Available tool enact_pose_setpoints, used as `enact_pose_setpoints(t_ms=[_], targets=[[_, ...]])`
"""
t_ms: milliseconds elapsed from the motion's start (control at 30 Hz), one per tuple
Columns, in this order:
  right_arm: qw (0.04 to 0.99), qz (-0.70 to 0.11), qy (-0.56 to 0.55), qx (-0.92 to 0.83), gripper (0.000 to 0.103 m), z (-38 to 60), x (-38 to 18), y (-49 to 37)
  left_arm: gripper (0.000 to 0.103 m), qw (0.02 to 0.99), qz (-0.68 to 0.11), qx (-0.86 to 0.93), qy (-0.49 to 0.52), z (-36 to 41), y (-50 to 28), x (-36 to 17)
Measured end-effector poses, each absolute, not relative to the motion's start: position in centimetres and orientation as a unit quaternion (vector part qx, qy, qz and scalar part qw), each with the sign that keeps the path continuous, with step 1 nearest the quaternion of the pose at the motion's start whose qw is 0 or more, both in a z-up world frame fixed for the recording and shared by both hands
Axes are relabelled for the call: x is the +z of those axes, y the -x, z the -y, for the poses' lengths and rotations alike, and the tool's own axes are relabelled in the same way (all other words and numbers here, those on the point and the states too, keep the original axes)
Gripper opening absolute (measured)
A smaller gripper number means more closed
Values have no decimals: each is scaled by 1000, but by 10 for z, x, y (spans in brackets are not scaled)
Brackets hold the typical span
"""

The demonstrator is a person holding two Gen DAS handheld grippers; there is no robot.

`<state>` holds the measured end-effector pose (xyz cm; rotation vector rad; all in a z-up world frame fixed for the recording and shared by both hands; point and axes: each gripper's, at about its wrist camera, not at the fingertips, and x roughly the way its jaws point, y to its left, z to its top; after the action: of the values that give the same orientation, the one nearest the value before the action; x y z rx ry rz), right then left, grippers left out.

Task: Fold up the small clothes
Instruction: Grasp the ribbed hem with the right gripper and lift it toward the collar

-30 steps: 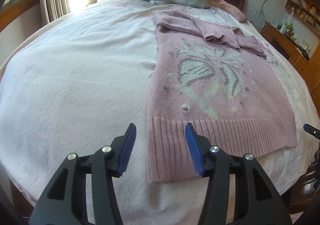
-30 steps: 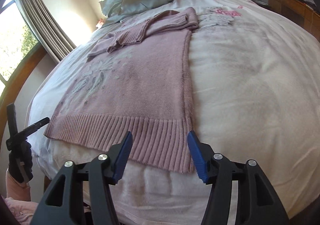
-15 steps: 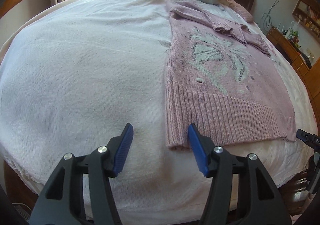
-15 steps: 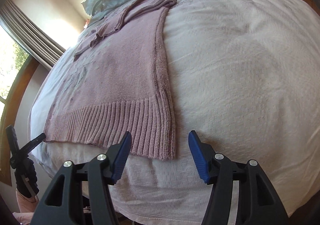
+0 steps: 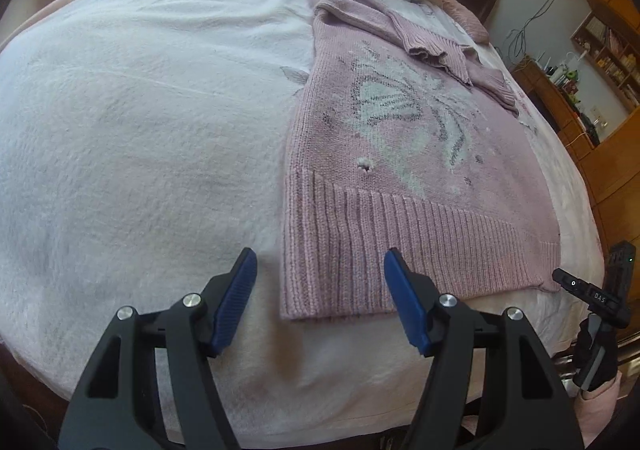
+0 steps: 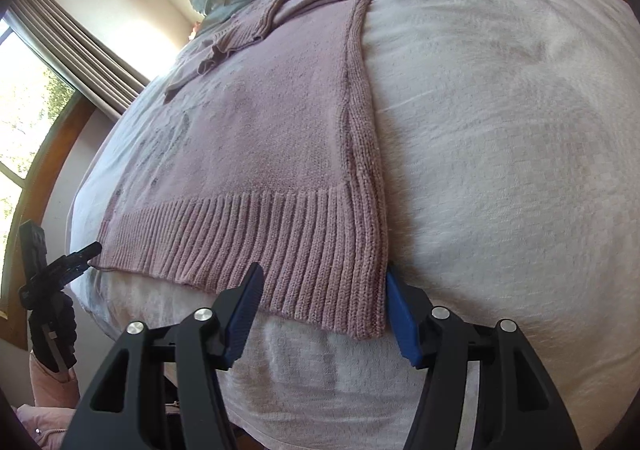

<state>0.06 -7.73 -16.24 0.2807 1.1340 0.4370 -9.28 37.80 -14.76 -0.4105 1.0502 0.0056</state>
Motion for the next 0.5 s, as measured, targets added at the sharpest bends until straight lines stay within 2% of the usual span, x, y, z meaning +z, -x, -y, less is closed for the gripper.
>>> enact_pose_setpoints(t_ms=[33,67,100,133,167,200,333,500], targets=[[812,-530,-132,208,61,78,-162,0,62,845,-498,1,195,-376,92,-150],[811,-529,-134,213,58,78,-162,0,51,844,-499,1,197,-375,92,-151],[808,-530,-137,219,55,79,-163,1,31,841,-500,-7,206,-375,92,-152],[804,-531,-142,225,51,81,-164,0,25,837,-499,-17,223,-376,92,-154],[801,-534,-148,228,45,83,-166,0,10,832,-498,-25,243,-379,92,-157],[797,-536,-154,232,42,85,-168,-1,10,827,-496,-27,261,-381,93,-159],[771,-544,-195,266,12,91,-172,-4,9,819,-483,-37,308,-392,98,-159],[758,-517,-241,315,10,99,-150,-7,9,831,-446,-71,326,-396,98,-131]])
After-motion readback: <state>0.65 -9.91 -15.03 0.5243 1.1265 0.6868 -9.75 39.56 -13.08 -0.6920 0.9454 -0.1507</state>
